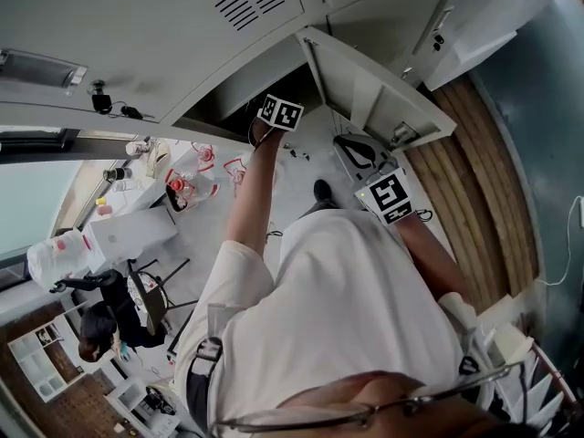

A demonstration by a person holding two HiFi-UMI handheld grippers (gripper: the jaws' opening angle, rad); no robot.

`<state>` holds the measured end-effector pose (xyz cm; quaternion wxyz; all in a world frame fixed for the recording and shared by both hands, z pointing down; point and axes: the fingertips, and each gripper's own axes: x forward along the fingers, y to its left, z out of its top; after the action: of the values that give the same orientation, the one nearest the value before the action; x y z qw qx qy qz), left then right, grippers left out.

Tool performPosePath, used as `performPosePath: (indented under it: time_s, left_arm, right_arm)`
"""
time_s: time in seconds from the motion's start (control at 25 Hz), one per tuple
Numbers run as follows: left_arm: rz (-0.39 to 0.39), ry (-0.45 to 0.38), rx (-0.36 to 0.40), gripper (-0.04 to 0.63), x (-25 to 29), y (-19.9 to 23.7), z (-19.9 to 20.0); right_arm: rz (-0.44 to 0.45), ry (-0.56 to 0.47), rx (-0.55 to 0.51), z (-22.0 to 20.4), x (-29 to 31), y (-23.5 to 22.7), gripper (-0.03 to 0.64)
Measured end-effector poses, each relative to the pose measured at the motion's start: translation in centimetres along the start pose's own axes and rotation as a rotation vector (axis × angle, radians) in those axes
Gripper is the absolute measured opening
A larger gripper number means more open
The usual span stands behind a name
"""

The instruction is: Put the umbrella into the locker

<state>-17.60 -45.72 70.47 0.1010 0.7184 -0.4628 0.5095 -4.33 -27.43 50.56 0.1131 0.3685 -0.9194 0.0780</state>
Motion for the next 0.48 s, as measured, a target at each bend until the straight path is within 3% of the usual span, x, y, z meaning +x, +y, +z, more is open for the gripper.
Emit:
performPosePath:
  time_s: [0.48]
  left_arm:
    - [0.017, -0.113, -0.030, 0.408, -2.4, -1.2, -0.1]
  right_arm:
    - [0.028, 0.007, -0.016, 0.0, 0.2, -0.2, 0.009]
